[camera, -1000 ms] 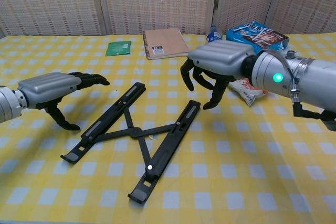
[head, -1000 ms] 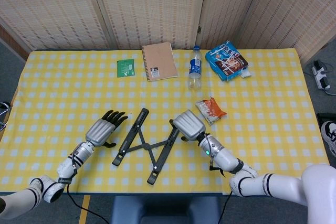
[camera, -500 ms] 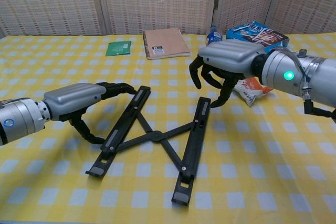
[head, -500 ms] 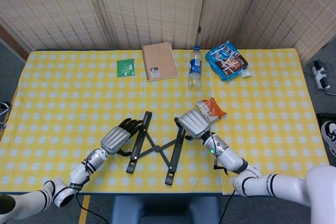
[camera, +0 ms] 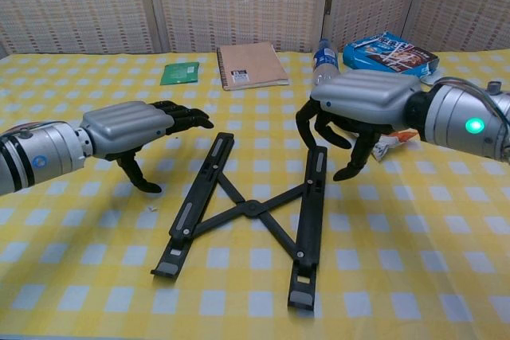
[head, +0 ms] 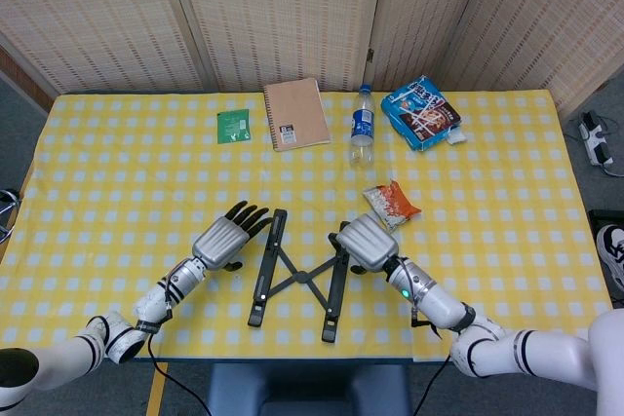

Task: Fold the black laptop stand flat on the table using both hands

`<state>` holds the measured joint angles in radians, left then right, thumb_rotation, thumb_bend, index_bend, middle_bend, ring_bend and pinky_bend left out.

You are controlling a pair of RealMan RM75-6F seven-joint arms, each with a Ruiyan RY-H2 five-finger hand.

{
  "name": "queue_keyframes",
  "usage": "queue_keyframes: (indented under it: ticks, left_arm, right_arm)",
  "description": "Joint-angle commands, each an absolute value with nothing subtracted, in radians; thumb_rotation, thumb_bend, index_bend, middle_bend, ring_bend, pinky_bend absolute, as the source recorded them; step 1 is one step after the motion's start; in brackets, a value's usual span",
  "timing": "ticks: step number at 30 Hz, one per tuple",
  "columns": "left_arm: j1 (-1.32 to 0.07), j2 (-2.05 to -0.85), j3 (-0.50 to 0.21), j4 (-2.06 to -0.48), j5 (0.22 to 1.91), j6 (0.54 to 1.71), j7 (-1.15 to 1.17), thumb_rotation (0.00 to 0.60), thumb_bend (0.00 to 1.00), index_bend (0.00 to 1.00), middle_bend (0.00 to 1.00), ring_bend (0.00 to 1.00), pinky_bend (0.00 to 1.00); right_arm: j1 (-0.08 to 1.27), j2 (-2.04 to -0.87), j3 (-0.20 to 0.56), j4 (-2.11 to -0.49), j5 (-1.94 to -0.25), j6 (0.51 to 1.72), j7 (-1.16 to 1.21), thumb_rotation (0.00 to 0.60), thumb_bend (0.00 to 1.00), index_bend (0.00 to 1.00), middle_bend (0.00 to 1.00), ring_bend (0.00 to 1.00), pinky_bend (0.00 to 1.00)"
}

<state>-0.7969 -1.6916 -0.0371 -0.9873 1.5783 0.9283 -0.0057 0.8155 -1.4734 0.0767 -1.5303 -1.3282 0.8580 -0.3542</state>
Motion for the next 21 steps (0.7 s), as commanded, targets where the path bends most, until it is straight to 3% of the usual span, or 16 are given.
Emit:
queue_keyframes:
  ticks: [1, 9, 21]
  left_arm:
    - [-0.82, -1.696, -0.039, -0.946, 1.586, 0.922, -0.022, 0.6, 0.19, 0.13, 0.11, 0.02, 0.0]
    - [-0.858, -1.732, -0.037, -0.889, 1.599, 0.916, -0.059, 0.6, 0.15, 0.12, 0.11, 0.02, 0.0]
    - [-0.901, -1.794, -0.038, -0.818, 1.595, 0.897, -0.098, 0.6, 0.14, 0.1, 0.11, 0.01, 0.0]
  right_arm:
    - [0.806, -1.459, 0.043, -1.557, -1.363, 0.859, -0.377, 0.6, 0.16, 0.6, 0.8, 0.86, 0.89]
    - [0.781, -1.465, -0.027, -1.56, -1.43, 0.873, -0.443, 0.6, 0.16, 0.65, 0.81, 0.87, 0.89]
    - [0.773, -1.528, -0.035, -1.501, -1.457, 0.867, -0.449, 0.6, 0.16, 0.65, 0.82, 0.87, 0.89]
